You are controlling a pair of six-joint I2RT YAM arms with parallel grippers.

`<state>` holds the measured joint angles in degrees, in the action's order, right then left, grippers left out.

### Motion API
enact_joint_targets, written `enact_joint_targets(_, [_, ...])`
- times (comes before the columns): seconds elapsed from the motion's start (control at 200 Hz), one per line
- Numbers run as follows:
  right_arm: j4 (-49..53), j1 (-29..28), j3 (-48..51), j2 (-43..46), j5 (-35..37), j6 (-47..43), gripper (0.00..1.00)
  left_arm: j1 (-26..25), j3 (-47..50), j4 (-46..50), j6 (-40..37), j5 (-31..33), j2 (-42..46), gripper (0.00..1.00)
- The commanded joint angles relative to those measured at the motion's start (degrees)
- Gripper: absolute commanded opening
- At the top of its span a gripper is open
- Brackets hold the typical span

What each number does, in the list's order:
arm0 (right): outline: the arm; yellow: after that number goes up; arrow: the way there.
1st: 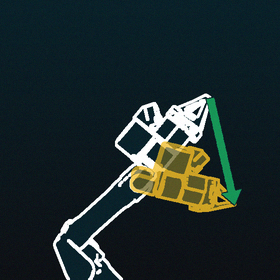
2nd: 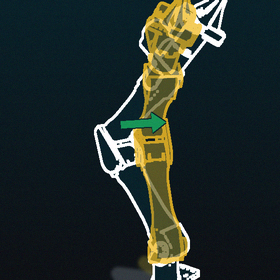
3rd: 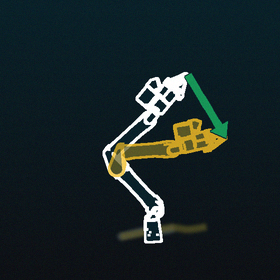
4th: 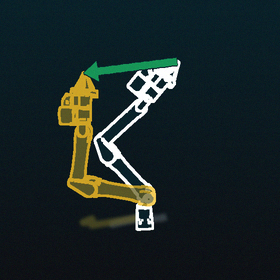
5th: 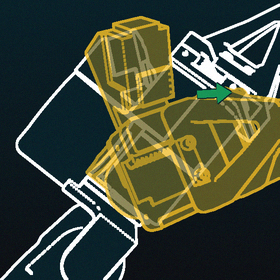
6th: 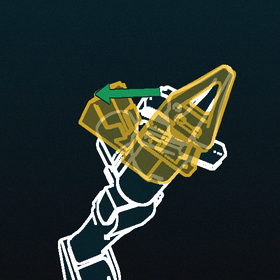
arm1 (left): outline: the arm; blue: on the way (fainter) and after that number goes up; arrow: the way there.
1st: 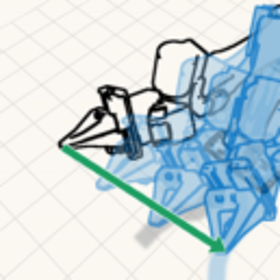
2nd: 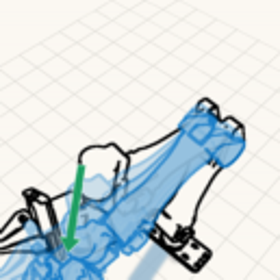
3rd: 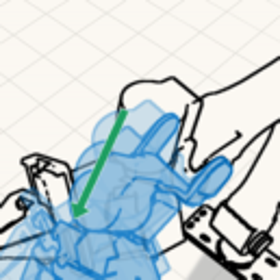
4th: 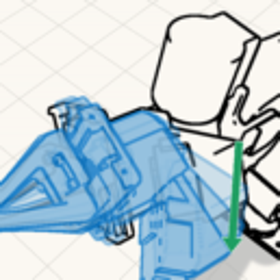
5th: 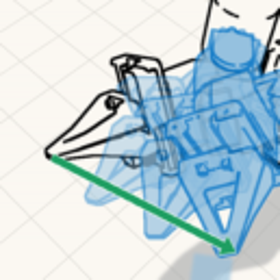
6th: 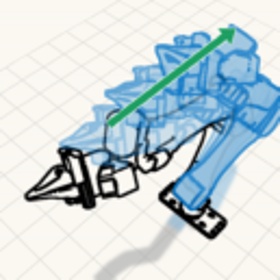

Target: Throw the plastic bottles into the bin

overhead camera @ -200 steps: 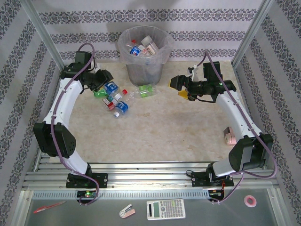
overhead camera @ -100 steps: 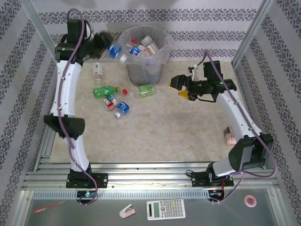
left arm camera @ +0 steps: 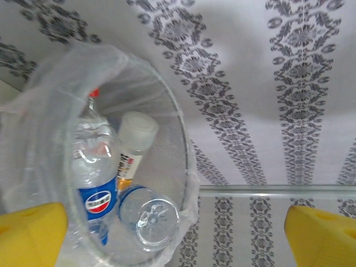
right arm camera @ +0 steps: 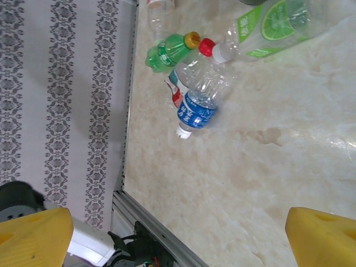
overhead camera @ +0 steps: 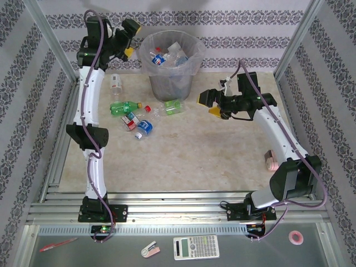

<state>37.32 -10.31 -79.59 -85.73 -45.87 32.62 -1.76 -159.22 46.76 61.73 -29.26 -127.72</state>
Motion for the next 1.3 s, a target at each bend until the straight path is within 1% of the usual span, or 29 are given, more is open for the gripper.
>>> enact_joint_targets(0.0, [-0.4,-0.8,0.9,-2.6,3.6,1.4,0.98,0.6,-0.2,5.3,-6.9,2.2,8.2,1.0])
enact_joint_targets(0.165, [0.0,-2.3,-2.4,-9.4,9.8,3.4,0.98,0.5,1.1,13.4,-17.9,2.8,13.4,1.0])
enact_joint_targets(0.25, [-2.7,-2.7,-3.1,-13.1,11.8,7.9,0.98,-0.1,4.3,17.3,-24.7,3.5,16.8,1.0])
enact_joint_targets(0.345, [-4.9,-3.7,-5.4,-17.3,12.8,11.9,0.98,-1.3,12.1,20.0,-32.4,6.4,22.1,1.0])
enact_joint_targets(0.445, [-5.2,-5.4,-9.5,-22.3,14.3,15.6,0.98,-1.5,26.4,17.3,-36.9,7.5,29.6,1.0])
enact_joint_targets(0.56, [-6.8,-6.7,-14.0,-27.7,16.4,21.0,0.98,-1.5,45.5,7.5,-38.6,7.0,40.0,1.0])
enact_joint_targets(0.644, [-7.7,-7.3,-16.5,-31.3,18.3,25.1,0.98,-1.6,57.7,0.6,-39.5,7.2,47.1,1.0])
enact_joint_targets(0.769, [-10.7,-8.4,-19.2,-35.5,20.3,31.7,0.98,-1.5,69.1,-3.4,-41.9,7.1,53.6,1.0])
enact_joint_targets(0.889, [-10.1,-9.5,-24.0,-40.3,21.7,35.7,0.98,-1.5,76.1,-3.8,-44.7,8.6,57.0,1.0])
enact_joint_targets(0.969, [-9.2,-10.4,-27.7,-43.3,22.3,37.4,0.98,-1.4,78.8,-4.0,-45.6,10.3,57.9,1.0])
enact_joint_targets(1.104, [-5.8,-11.6,-34.4,-48.0,24.0,38.6,0.98,-1.3,81.1,-5.2,-45.7,10.2,57.5,0.99])
enact_joint_targets(1.169, [-5.6,-12.1,-35.5,-49.7,24.4,40.1,0.98,-0.9,81.5,-5.5,-45.5,11.1,57.1,1.0])
enact_joint_targets(1.294, [-4.2,-12.8,-37.7,-52.4,25.9,41.7,0.97,0.0,82.1,-7.1,-44.6,10.1,56.2,1.0])
